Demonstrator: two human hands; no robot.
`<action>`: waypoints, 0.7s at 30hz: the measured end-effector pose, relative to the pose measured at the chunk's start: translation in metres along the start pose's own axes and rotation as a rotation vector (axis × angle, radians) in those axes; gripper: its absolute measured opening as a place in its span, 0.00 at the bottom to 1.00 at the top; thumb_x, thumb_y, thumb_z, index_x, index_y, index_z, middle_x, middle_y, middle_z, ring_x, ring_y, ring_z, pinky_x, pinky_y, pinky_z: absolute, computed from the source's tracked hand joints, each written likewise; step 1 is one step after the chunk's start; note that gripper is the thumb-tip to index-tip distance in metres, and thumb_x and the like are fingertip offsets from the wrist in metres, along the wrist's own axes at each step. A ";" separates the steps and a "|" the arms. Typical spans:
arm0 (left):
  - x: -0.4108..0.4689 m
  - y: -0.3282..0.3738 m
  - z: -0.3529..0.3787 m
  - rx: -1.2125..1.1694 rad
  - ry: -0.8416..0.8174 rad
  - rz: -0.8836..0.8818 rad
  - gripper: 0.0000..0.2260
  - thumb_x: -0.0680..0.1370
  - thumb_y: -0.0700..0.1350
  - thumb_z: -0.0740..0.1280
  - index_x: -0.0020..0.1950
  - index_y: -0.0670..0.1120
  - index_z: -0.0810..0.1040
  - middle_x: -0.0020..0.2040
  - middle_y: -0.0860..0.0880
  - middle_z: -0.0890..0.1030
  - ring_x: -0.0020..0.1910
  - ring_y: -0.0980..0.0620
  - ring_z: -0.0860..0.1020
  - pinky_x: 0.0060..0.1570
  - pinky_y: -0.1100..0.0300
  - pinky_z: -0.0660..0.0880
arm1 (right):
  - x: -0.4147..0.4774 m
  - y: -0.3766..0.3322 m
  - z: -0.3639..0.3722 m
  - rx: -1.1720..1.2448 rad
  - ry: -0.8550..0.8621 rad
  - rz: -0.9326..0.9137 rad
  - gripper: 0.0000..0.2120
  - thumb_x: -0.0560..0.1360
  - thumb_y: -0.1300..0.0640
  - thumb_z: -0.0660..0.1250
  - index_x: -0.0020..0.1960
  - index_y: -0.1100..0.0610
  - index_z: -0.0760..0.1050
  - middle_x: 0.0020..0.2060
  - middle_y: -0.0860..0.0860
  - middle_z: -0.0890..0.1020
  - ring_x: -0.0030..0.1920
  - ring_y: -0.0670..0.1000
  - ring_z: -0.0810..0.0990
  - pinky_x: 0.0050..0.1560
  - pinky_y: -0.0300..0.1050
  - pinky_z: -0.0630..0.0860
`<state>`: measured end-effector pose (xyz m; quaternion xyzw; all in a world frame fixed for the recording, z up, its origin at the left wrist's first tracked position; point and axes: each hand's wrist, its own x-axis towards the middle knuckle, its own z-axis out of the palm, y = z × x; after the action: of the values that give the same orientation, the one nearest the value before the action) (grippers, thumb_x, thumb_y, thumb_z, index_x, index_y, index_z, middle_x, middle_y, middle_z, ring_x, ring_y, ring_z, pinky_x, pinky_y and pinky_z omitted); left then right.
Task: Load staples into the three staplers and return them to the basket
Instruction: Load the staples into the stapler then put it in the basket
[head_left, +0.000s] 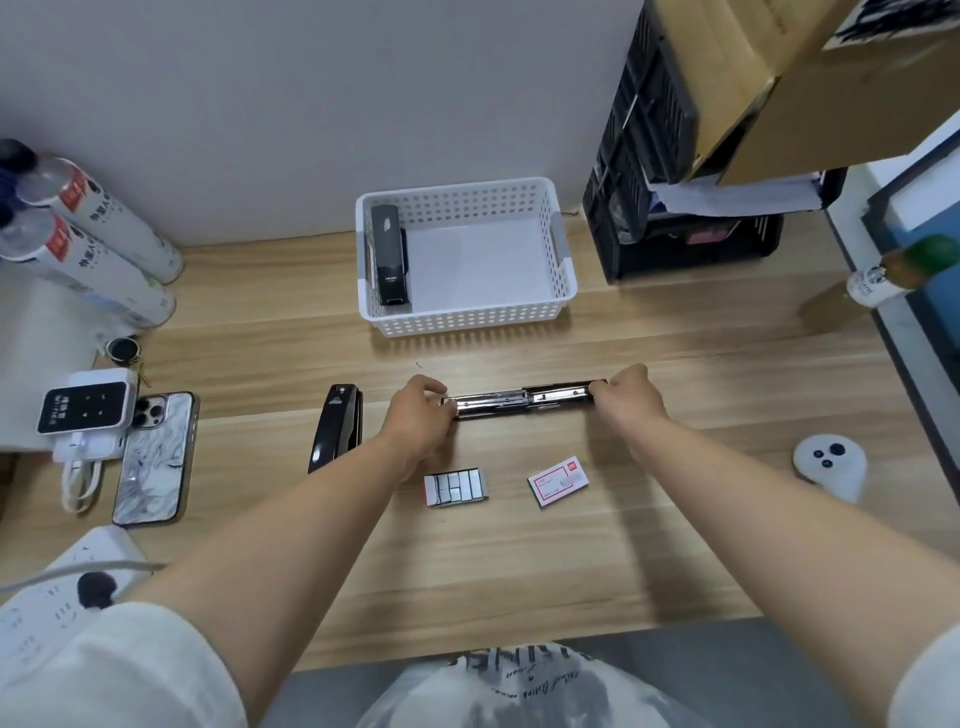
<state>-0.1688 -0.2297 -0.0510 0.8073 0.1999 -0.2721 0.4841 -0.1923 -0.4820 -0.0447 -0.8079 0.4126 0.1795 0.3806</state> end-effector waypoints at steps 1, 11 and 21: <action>-0.003 -0.005 -0.003 0.011 0.009 -0.013 0.06 0.81 0.41 0.67 0.57 0.45 0.75 0.47 0.45 0.79 0.39 0.46 0.79 0.44 0.52 0.80 | -0.010 -0.001 0.004 -0.057 0.060 -0.093 0.12 0.76 0.56 0.62 0.57 0.58 0.69 0.43 0.54 0.79 0.41 0.58 0.76 0.39 0.45 0.69; -0.031 -0.050 -0.017 0.343 -0.295 0.108 0.13 0.73 0.42 0.77 0.54 0.41 0.81 0.45 0.47 0.77 0.42 0.50 0.75 0.44 0.57 0.73 | -0.100 -0.001 0.084 -0.574 -0.474 -0.685 0.03 0.73 0.54 0.67 0.45 0.47 0.78 0.42 0.46 0.74 0.48 0.52 0.77 0.47 0.44 0.72; -0.026 -0.072 -0.009 0.562 -0.152 0.320 0.10 0.71 0.43 0.77 0.47 0.53 0.79 0.50 0.49 0.74 0.49 0.48 0.77 0.55 0.53 0.77 | -0.100 0.018 0.105 -0.589 -0.227 -0.635 0.11 0.74 0.46 0.70 0.44 0.50 0.71 0.48 0.51 0.75 0.46 0.56 0.77 0.44 0.48 0.74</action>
<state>-0.2285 -0.1912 -0.0795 0.9078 -0.0492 -0.2964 0.2926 -0.2636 -0.3555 -0.0608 -0.9436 0.0310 0.2511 0.2134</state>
